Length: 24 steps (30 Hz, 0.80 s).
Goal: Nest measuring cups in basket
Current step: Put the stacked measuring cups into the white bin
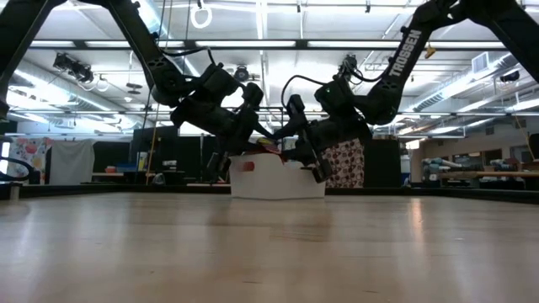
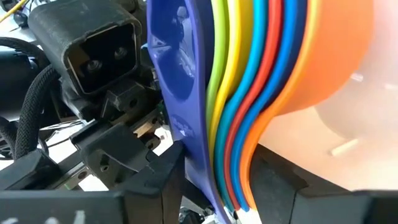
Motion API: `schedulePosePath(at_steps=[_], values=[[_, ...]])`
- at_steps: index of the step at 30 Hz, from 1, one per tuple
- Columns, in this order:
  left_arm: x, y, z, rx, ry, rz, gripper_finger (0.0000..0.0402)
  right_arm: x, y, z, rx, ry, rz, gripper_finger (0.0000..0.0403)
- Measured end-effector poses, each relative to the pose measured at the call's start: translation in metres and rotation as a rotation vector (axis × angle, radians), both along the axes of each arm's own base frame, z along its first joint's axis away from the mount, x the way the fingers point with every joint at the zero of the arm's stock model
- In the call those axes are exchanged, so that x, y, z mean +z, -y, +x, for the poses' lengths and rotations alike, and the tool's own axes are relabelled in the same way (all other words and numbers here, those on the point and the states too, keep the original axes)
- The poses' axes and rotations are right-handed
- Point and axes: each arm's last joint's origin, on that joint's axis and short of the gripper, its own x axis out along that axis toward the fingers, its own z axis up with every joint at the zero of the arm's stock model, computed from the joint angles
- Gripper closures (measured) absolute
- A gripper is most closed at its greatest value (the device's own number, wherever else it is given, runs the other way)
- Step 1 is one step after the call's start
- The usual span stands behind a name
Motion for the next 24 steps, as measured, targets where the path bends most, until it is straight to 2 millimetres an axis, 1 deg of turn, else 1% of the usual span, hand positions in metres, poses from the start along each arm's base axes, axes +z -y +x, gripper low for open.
schedulePosePath(at_steps=[4,12,18,24], values=[[-0.001,-0.001,0.0,0.005,-0.001,0.007,0.0309,0.001,0.004,-0.002,-0.014,0.011,-0.002,0.0241],[-0.015,-0.004,0.005,-0.001,0.012,-0.035,0.0312,0.002,0.018,-0.011,-0.025,0.031,0.017,0.0239],[-0.015,-0.008,0.003,0.016,0.031,-0.056,0.0313,0.003,0.024,-0.015,-0.061,0.013,0.083,0.0238],[-0.015,-0.01,0.002,0.019,0.032,-0.064,0.0314,0.005,0.026,-0.015,-0.074,0.036,0.065,0.0238]])
